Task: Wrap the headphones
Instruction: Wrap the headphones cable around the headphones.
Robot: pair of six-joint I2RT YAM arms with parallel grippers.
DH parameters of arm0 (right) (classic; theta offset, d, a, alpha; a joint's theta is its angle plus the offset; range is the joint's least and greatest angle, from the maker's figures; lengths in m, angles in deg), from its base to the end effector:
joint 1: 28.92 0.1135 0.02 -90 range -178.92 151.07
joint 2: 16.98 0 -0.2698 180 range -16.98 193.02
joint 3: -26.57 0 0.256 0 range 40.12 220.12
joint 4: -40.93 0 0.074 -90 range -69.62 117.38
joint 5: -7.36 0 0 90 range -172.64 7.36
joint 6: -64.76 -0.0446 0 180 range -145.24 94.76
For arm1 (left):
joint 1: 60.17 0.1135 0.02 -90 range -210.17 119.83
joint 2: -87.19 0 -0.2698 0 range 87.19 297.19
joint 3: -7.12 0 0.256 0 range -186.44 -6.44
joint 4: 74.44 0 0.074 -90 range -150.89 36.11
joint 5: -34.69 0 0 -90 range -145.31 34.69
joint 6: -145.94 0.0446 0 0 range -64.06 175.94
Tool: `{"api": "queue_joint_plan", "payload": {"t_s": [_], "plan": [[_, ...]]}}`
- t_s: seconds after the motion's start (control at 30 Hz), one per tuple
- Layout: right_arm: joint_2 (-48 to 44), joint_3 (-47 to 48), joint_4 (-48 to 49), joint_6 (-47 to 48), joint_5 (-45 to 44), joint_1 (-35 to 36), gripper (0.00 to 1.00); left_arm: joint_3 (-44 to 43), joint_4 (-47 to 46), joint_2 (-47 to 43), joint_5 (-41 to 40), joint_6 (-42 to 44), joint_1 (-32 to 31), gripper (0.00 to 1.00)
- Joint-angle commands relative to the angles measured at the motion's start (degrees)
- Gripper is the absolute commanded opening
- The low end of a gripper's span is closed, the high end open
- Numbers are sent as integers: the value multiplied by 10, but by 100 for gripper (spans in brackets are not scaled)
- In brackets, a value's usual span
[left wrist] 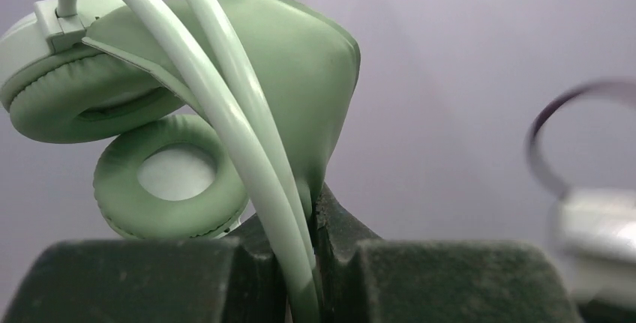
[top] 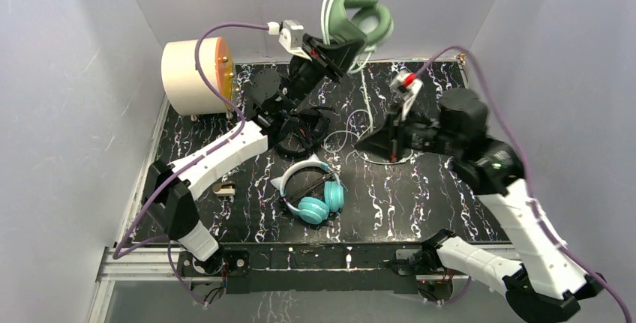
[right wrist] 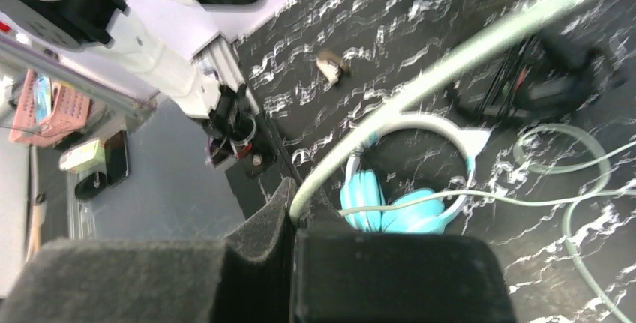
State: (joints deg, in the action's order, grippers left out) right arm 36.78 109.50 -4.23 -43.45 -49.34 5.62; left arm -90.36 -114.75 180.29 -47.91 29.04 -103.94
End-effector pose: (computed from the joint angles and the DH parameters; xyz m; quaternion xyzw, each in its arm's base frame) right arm 0.1435 0.1285 0.4252 -0.2794 0.7329 0.4612 0.4150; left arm 0.2660 -0.2628 0.4856 0.1153 0.3715 -0.5529 0.7369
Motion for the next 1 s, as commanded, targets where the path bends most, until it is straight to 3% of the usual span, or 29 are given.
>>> {"api": "queue_joint_plan", "payload": {"t_s": [0.0, 0.1, 0.13, 0.17, 0.37, 0.47, 0.77, 0.87, 0.97], "plan": [[-2, 195, -191, 92, -81, 3, 0, 67, 37, -111, 8, 86, -7, 0], [22, 267, -250, 120, -132, 3, 0, 86, 125, -145, 46, 97, -8, 0], [56, 335, -315, 154, -183, 3, 0, 87, 228, -183, 68, 99, -8, 0], [63, 353, -330, 165, -198, 3, 0, 84, 273, -196, 71, 102, -8, 0], [74, 411, -361, 242, -234, 4, 0, 60, 503, -254, 94, 74, -6, 0], [64, 409, -347, 269, -241, 4, 0, 51, 574, -278, 112, 55, -6, 0], [39, 358, -302, 365, -284, 4, 0, 39, 632, -303, 150, -36, -6, 0], [34, 351, -279, 435, -292, 4, 0, 54, 593, -304, 169, -66, -6, 0], [20, 335, -263, 494, -272, 5, 0, 83, 522, -310, 126, -126, -6, 0]]}}
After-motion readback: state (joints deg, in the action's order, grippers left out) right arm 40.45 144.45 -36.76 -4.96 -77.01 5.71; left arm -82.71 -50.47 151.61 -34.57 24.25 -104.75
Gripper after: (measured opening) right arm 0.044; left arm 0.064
